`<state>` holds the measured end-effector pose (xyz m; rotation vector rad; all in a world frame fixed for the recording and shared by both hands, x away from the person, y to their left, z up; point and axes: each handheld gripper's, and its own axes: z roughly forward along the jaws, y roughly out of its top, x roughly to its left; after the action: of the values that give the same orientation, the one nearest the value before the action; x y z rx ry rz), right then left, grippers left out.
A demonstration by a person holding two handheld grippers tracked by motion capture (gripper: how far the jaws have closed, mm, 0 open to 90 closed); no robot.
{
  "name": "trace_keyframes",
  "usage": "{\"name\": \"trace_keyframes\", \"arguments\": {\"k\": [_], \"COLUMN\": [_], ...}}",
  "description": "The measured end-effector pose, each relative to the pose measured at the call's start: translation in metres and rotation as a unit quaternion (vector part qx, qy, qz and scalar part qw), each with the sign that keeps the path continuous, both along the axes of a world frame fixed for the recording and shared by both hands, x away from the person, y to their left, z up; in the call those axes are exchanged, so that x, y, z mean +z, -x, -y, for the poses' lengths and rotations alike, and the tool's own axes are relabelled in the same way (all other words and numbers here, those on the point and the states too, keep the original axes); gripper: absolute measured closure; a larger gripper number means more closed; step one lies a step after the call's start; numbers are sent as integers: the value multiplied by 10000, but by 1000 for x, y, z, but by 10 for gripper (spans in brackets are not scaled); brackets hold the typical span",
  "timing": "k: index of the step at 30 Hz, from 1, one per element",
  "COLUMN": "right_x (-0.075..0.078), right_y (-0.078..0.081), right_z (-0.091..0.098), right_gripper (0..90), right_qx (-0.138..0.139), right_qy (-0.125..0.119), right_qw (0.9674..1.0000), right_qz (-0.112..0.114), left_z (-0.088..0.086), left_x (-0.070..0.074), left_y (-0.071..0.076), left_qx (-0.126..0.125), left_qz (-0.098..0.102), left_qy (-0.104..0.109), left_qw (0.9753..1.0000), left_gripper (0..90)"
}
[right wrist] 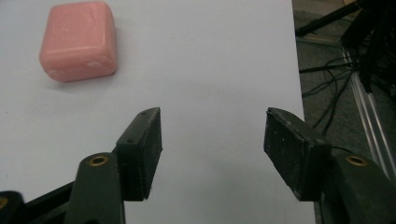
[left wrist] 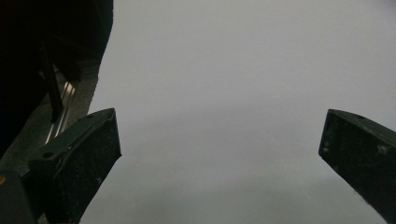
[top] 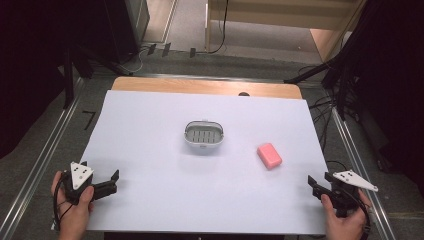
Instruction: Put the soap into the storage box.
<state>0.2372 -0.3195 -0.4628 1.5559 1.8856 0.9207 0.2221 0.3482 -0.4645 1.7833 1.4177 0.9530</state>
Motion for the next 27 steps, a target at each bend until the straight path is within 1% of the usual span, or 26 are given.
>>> {"name": "trace_keyframes", "arguments": {"k": [2, 4, 6, 9, 10, 12, 14, 17, 20, 25, 27], "right_x": [5, 9, 13, 17, 18, 19, 20, 22, 25, 28, 30], "right_y": [-5, -11, -15, -22, -25, -32, -38, -45, -52, -63, -68], "right_z": [-3, -5, -7, -9, -10, -12, -15, -19, -22, -28, -31], "right_gripper": [301, 262, 257, 206, 201, 193, 190, 186, 173, 158, 158], "right_qx": [117, 215, 282, 316, 347, 402, 531, 629, 656, 601, 629], "right_qy": [43, 82, 63, 114, 103, 195, 258, 347, 391, 485, 526], "right_qw": [9997, 9985, 9975, 9955, 9942, 9912, 9878, 9840, 9818, 9772, 9752], "right_qz": [-221, -491, -639, -888, -1009, -1245, -1444, -1629, -1738, -1978, -2057], "left_z": [0, 0, 1, 1, 1, 1, 1, 1, 1, 1, 1], "left_x": [0, 0, 0, 0, 0, 0, 0, 0, 0, 0, 0], "left_y": [0, 0, 0, 0, 0, 0, 0, 0, 0, 0, 0], "left_qx": [4, 1, 7, 12, 10, 14, 14, 15, 8, 7, 9], "left_qz": [3, 1, 0, -20, -15, -7, -15, -12, -12, -20, -16], "left_qy": [-19, -25, -43, -64, -60, -65, -64, -67, -63, -60, -61], "left_qw": [10000, 10000, 10000, 10000, 10000, 10000, 10000, 10000, 10000, 10000, 10000], "left_gripper": [0, 0, 0, 0, 0, 0, 0, 0, 0, 0, 0]}}
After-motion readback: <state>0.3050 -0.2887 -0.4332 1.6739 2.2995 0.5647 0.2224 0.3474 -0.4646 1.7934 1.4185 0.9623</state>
